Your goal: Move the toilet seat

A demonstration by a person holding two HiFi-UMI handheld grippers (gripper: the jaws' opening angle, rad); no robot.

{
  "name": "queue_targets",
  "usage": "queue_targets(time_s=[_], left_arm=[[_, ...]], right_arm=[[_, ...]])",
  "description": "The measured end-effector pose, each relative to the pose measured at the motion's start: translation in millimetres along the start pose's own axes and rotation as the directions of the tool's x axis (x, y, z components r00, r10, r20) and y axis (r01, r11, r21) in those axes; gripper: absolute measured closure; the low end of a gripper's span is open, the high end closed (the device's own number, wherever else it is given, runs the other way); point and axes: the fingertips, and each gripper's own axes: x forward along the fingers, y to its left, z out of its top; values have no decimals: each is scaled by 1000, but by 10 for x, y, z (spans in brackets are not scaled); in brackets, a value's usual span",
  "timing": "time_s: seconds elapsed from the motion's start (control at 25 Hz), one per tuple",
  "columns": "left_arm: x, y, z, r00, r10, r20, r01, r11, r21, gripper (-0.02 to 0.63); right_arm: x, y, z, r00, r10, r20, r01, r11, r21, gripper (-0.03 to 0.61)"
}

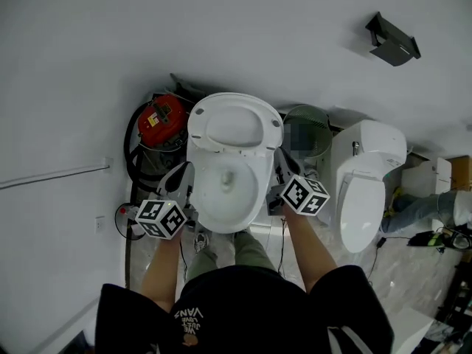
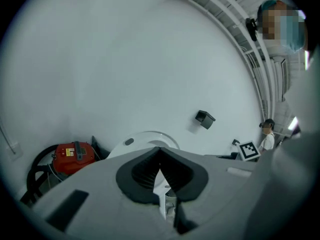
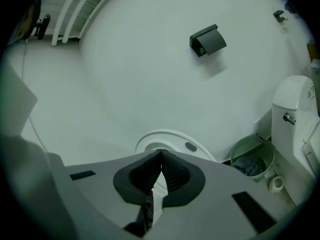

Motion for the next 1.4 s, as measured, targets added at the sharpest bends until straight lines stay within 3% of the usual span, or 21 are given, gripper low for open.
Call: queue_targets(time_s=[0.32, 0.6, 0.84, 1.04, 1.4], left_arm=[[-371, -266, 124, 995, -98, -20, 99, 993, 61, 614], [-720, -445, 159, 980, -196, -42, 200, 973, 114, 614], [-1070, -512, 193, 970, -232, -67, 239, 960, 146, 614], [-1340, -582, 200, 962, -251, -111, 272, 925, 264, 614], [-1798, -677, 302, 954, -294, -66, 300, 912, 279, 613]], right_arm=[[-570, 436, -36, 999, -12, 41, 16, 994, -111, 578], [-1031, 780, -111, 992, -22, 122, 32, 996, -79, 580], [-1419, 1063, -198, 988, -28, 155, 43, 995, -94, 580], [-1694, 1307, -216, 981, -21, 193, 43, 993, -113, 580], [-2080, 1642, -380, 972, -16, 234, 47, 991, -127, 580]])
